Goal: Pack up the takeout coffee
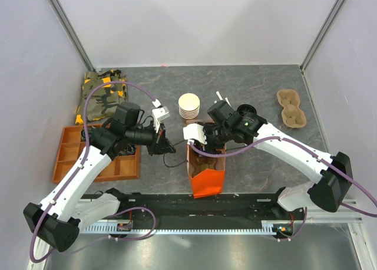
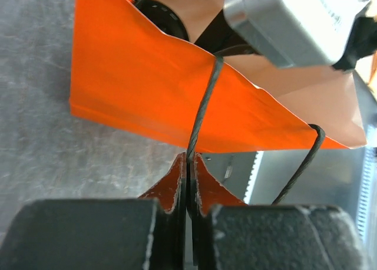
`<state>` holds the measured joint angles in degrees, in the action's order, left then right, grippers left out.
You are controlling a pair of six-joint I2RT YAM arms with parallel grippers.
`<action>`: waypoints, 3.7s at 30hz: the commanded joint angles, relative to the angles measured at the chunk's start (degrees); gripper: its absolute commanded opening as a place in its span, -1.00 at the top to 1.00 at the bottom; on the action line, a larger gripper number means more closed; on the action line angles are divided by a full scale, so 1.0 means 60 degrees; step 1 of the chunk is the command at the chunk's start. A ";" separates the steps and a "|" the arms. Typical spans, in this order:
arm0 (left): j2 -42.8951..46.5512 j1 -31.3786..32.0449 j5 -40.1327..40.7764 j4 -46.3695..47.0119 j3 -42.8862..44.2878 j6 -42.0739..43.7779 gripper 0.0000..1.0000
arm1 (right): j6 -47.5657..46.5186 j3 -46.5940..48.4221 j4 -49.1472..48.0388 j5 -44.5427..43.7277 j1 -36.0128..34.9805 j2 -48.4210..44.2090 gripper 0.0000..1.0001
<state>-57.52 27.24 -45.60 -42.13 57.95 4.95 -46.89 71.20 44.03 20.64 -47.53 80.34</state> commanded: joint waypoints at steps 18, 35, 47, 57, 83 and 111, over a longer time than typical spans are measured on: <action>0.0650 0.0000 0.0672 0.0796 -0.0328 0.1314 0.96 | -0.0739 0.0995 0.0543 0.0281 0.0040 0.1318 0.06; 0.0695 0.0000 0.0833 0.1030 -0.0416 0.1021 0.96 | -0.1632 -0.0015 0.0191 -0.0409 0.0055 0.1171 0.06; 0.0709 0.0000 0.0760 0.1103 -0.0313 0.1167 0.96 | -0.1823 0.0379 0.0981 -0.0130 0.0099 0.1274 0.15; 0.0797 0.0000 0.0731 0.1177 -0.0299 0.1270 0.96 | -0.2058 0.1053 0.2022 0.0104 0.0099 0.1684 0.16; 0.0856 0.0030 0.0921 0.1352 -0.0225 0.1255 0.96 | -0.1984 0.1742 0.2638 0.0119 0.0246 0.2344 -0.15; 0.0797 0.0308 0.1097 0.1514 -0.0211 0.1153 0.96 | -0.1501 0.1625 0.1817 0.0470 0.0260 0.1245 -0.94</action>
<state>-53.19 28.75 -39.07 -35.40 55.72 10.76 -56.60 81.01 55.37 22.17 -46.22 90.43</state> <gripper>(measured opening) 0.043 0.965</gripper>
